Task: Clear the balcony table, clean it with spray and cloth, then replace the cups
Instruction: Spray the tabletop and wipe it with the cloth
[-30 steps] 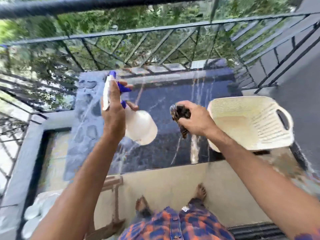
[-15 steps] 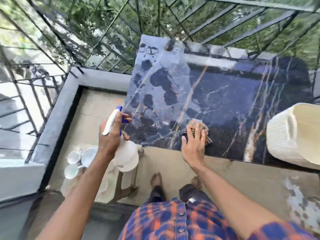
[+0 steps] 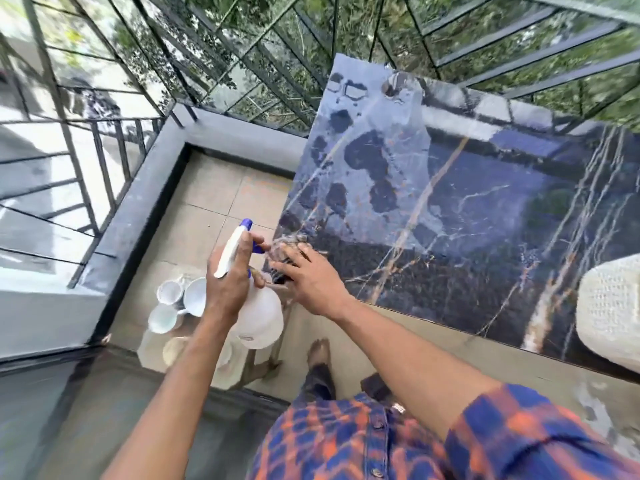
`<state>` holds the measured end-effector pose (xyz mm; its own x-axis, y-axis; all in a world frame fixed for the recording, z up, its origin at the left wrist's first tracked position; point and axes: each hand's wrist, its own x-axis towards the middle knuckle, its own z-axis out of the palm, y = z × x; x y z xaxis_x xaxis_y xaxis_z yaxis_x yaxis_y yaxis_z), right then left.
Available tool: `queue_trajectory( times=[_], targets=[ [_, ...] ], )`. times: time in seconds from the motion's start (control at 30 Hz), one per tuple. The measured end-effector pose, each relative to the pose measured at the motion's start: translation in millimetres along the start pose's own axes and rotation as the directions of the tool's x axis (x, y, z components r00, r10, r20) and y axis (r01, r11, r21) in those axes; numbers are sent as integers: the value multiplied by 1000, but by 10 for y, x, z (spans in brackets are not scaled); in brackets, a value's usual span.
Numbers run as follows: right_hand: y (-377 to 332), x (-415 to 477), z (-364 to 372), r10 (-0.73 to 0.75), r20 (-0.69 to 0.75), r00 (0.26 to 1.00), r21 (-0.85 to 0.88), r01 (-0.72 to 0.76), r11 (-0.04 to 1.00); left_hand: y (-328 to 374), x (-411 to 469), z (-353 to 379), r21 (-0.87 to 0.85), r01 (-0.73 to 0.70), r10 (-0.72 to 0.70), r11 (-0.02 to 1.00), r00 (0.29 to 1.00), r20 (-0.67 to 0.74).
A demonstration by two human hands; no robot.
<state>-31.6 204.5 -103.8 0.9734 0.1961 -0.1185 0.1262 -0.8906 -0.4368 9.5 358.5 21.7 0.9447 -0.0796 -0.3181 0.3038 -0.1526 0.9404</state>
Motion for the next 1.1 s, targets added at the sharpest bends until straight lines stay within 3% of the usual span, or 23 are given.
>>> queue_trajectory(
  times=[0.17,0.23,0.33,0.47,0.53,0.6,0.67,0.77,0.87,0.93,1.1],
  targets=[
    [426,-961,-172,76,-190,979,26,-73,997,-76,69,-20,51,5,-6,999,1000,24],
    [748,-1493,-247,202,-236,950,3,-207,978,-125,84,-24,62,16,-19,998,999,47],
    [1099,-2146,-328,454,-271,849,21,-466,885,-207,100,-12,70,14,-19,997,997,73],
    [1052,-2168,-242,526,-255,812,-37,-552,833,-266,108,5,79,7,-13,997,997,76],
    [817,-1829,-121,408,-257,876,-76,-440,895,-276,105,-10,77,8,-14,997,997,75],
    [512,-1337,5,167,-213,963,-119,-195,974,-263,90,-39,77,12,-16,997,998,58],
    [200,-751,129,-29,-172,985,-111,10,994,-231,66,-83,51,9,-11,999,999,34],
    [-157,46,205,-199,-24,980,-86,196,977,-185,22,-157,4,21,-21,1000,999,-24],
    [-214,530,138,-307,152,939,-86,322,943,-177,19,-258,3,37,-36,999,995,-89],
    [-163,611,60,-366,196,910,-85,387,918,-195,46,-323,-3,32,-32,999,995,-96],
    [-22,248,-34,-367,78,927,-83,373,924,-211,118,-398,7,34,-33,999,995,-90]
  ],
)
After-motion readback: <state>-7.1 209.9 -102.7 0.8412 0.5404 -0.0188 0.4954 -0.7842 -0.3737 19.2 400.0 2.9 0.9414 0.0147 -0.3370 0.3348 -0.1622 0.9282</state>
